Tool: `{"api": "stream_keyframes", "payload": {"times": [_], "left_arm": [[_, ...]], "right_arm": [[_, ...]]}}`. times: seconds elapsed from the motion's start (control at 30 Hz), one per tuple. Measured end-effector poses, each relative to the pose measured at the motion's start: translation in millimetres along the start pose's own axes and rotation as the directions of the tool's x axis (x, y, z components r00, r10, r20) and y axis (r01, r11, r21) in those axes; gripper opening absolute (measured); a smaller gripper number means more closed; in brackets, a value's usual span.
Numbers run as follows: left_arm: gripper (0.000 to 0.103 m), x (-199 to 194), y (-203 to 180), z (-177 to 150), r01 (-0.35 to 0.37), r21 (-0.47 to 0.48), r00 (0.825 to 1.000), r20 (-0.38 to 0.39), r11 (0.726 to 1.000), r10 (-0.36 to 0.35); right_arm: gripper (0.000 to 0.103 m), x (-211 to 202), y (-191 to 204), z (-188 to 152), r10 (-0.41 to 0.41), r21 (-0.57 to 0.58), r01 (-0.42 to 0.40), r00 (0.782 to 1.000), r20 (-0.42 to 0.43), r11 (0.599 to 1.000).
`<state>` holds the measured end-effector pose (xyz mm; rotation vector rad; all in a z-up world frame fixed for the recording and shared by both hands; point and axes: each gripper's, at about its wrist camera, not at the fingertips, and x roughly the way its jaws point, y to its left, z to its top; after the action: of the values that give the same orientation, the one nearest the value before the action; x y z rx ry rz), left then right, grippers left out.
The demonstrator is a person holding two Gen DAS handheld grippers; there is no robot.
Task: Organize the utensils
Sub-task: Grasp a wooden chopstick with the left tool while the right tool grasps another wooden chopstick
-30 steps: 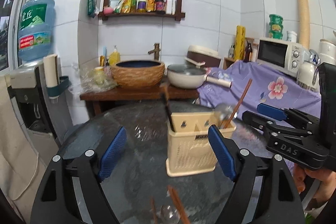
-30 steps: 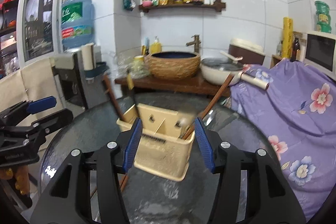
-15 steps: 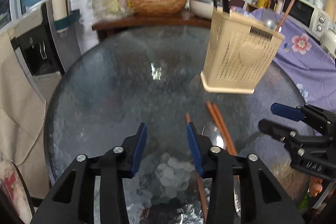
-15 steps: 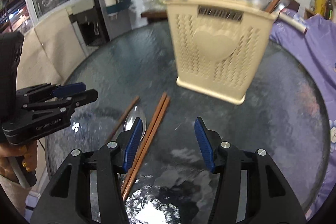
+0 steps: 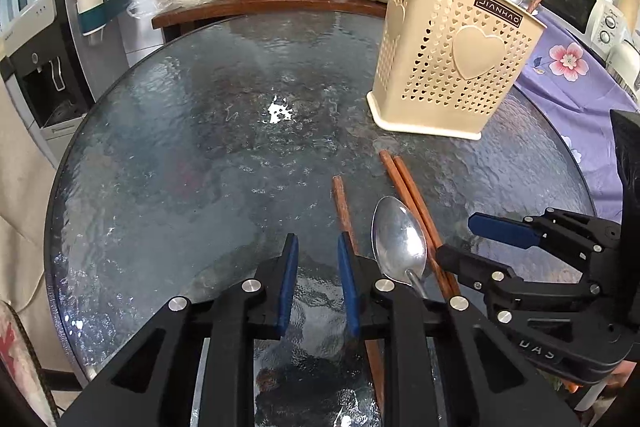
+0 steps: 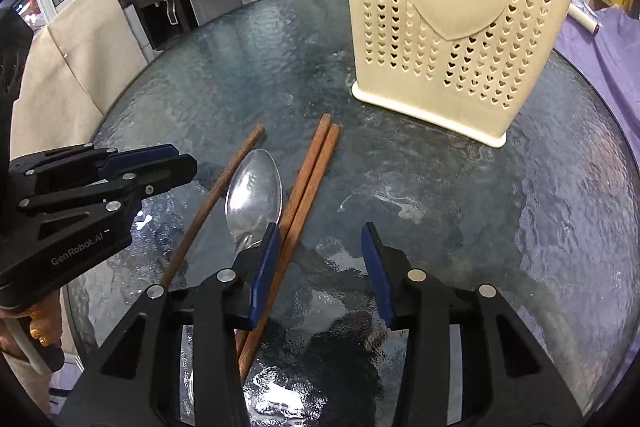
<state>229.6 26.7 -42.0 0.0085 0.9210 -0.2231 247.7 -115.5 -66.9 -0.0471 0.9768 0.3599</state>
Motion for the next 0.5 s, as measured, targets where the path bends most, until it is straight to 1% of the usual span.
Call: {"api": "stream_keyframes", "payload": {"times": [0.23,0.3,0.37,0.43,0.5], "left_arm": [[0.019,6.8,-2.8,0.2,0.002,0.004,1.0,-0.013,1.0,-0.002],[0.019,7.8,-3.8,0.8,0.009,0.002,1.0,-0.015,1.0,-0.009],[0.019,7.8,-4.2,1.3,0.017,0.001,1.0,-0.017,1.0,-0.017],[0.018,8.3,-5.3,1.9,0.018,0.002,1.0,-0.017,1.0,-0.018],[0.017,8.5,-6.5,2.3,0.023,0.004,1.0,-0.019,1.0,-0.023]], "right_arm": [[0.042,3.3,-1.1,2.9,-0.028,-0.004,0.028,1.0,-0.012,1.0],[0.041,5.2,-1.9,5.9,-0.025,0.002,0.025,1.0,-0.016,1.0],[0.04,7.7,-1.3,8.9,-0.033,0.0,0.033,0.999,-0.023,0.999],[0.036,9.6,-1.3,12.4,-0.042,0.007,0.043,0.999,-0.028,0.999],[0.035,11.8,-0.4,16.0,-0.043,0.012,0.043,0.999,-0.031,0.999]]}}
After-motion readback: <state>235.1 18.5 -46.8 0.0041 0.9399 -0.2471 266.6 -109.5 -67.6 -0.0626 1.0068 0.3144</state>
